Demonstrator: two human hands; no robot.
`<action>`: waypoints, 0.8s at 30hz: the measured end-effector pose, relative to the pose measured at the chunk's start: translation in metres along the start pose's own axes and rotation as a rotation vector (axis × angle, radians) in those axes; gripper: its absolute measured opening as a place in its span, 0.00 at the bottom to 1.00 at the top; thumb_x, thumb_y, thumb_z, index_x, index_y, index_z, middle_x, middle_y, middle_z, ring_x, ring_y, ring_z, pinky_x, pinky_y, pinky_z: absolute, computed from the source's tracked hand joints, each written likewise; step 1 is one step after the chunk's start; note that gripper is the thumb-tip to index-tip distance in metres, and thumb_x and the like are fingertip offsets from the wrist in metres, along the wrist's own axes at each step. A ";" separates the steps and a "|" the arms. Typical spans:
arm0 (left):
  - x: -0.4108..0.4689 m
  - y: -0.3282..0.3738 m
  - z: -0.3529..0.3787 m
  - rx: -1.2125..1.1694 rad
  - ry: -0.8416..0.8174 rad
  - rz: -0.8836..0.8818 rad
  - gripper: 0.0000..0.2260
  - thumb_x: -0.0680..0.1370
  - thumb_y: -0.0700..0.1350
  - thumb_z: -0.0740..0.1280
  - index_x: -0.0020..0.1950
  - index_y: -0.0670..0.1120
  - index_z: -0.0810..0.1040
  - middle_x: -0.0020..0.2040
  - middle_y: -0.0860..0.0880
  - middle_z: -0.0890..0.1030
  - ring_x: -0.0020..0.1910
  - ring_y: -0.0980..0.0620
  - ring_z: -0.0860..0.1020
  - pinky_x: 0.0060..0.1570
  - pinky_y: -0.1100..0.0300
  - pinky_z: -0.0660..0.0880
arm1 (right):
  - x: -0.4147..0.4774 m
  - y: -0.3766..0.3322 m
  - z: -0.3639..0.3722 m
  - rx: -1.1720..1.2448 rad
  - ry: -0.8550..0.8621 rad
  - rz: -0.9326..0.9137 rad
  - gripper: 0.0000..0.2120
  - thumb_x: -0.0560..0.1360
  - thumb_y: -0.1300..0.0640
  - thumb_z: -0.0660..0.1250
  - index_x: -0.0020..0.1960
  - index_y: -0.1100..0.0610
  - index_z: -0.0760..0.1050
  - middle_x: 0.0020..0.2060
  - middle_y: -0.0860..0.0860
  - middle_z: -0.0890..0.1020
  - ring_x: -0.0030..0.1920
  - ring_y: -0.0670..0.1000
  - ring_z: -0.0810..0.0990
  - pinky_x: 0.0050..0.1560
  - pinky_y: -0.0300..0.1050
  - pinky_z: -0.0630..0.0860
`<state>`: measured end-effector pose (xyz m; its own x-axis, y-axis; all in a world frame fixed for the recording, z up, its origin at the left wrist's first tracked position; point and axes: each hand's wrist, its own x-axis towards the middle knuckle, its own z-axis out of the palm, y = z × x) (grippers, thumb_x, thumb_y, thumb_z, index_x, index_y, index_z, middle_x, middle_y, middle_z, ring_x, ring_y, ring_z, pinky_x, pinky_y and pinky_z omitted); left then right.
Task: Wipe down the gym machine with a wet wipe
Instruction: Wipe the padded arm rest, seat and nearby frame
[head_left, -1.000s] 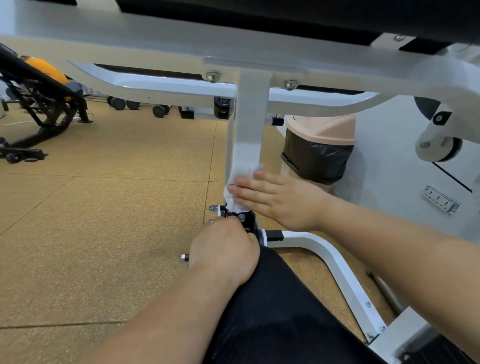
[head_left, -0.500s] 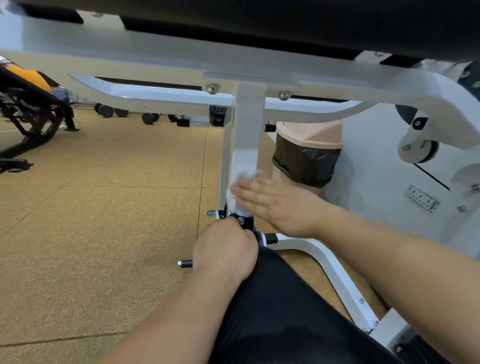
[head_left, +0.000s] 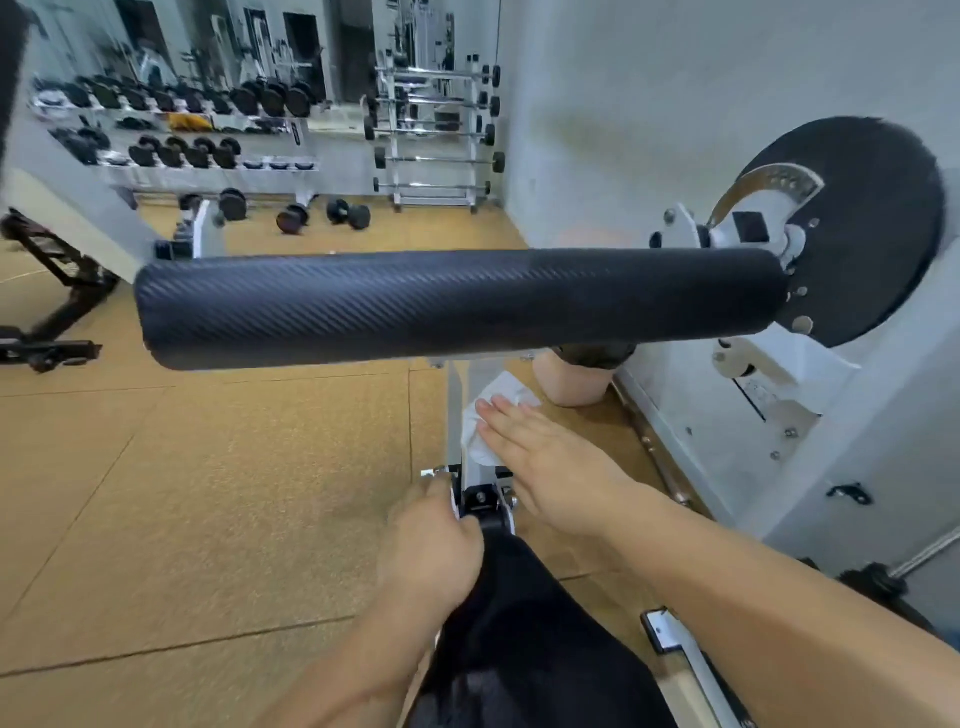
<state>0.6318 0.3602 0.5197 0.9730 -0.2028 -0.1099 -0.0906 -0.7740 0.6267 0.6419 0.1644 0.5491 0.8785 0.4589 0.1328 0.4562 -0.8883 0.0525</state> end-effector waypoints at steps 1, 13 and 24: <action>-0.009 0.016 -0.024 0.032 -0.003 0.002 0.26 0.78 0.50 0.59 0.76 0.49 0.68 0.69 0.49 0.74 0.63 0.45 0.76 0.62 0.48 0.76 | -0.004 -0.008 -0.020 0.018 0.002 0.012 0.33 0.81 0.61 0.59 0.83 0.61 0.50 0.83 0.54 0.47 0.82 0.52 0.41 0.79 0.48 0.35; -0.089 0.082 -0.191 0.170 -0.006 -0.059 0.29 0.81 0.47 0.62 0.81 0.50 0.59 0.83 0.46 0.56 0.78 0.41 0.64 0.74 0.46 0.66 | -0.018 -0.060 -0.191 0.267 0.026 0.274 0.31 0.86 0.56 0.56 0.84 0.58 0.45 0.84 0.49 0.43 0.82 0.47 0.38 0.78 0.40 0.33; -0.015 0.021 -0.250 0.411 0.174 0.032 0.37 0.77 0.49 0.68 0.83 0.48 0.57 0.83 0.41 0.52 0.81 0.39 0.54 0.79 0.42 0.56 | 0.075 -0.088 -0.160 0.218 -0.042 0.255 0.35 0.85 0.51 0.57 0.84 0.58 0.44 0.84 0.52 0.41 0.83 0.53 0.37 0.81 0.49 0.35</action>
<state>0.6682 0.4968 0.7271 0.9863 -0.1543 0.0579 -0.1642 -0.9502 0.2650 0.6454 0.2746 0.7132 0.9713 0.2264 0.0733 0.2364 -0.9527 -0.1910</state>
